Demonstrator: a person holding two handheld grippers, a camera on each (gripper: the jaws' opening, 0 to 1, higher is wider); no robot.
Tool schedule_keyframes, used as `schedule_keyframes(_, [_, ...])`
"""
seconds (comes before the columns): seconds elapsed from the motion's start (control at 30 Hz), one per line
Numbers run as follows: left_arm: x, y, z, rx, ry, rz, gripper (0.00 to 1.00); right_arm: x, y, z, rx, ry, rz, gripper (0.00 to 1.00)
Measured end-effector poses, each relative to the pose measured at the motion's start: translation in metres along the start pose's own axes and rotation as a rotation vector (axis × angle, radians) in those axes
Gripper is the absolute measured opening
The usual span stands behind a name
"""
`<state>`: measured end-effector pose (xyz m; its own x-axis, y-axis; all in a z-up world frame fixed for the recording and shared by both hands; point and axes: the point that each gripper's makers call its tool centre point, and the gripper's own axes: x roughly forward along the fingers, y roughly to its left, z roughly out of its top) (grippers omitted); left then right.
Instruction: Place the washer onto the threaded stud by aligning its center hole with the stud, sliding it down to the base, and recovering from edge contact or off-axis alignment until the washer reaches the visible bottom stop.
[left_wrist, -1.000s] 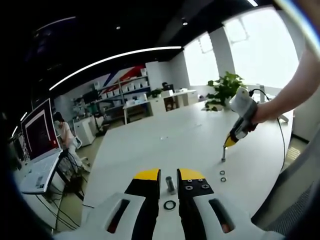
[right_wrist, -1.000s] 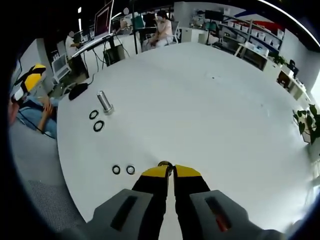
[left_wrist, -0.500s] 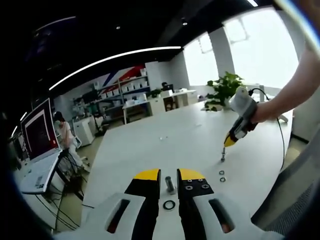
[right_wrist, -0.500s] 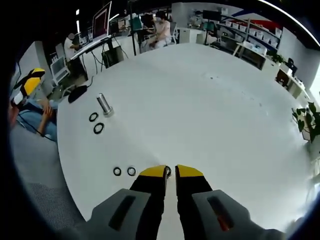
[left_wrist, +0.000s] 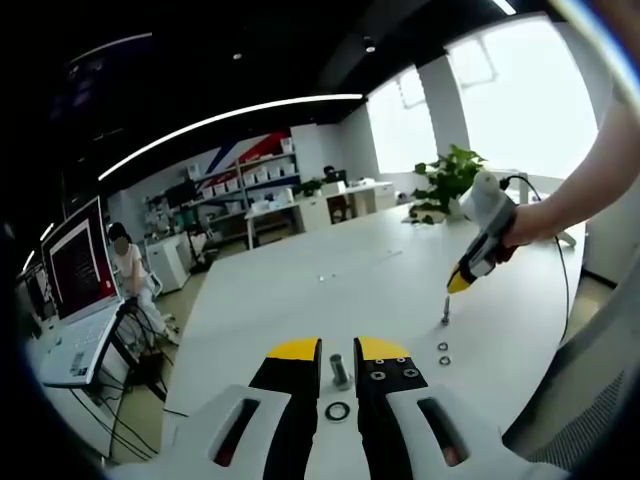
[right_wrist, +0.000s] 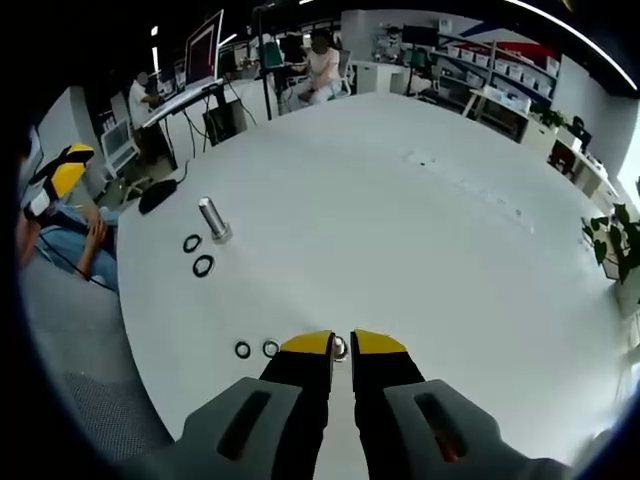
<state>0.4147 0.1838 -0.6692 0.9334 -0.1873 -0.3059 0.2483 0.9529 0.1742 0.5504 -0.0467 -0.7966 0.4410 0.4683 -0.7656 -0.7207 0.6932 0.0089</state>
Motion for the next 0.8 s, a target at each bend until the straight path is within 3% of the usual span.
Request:
schedule_keyframes(0.4, [-0.001, -0.001, 0.003, 0.0, -0.011, -0.001, 0.11, -0.018, 0.003, 0.002, 0.046, -0.047, -0.008, 0.09])
schedule_keyframes(0.8, [-0.001, 0.0, 0.003, 0.003, -0.014, 0.004, 0.11, -0.031, 0.006, -0.009, 0.072, -0.062, -0.01, 0.09])
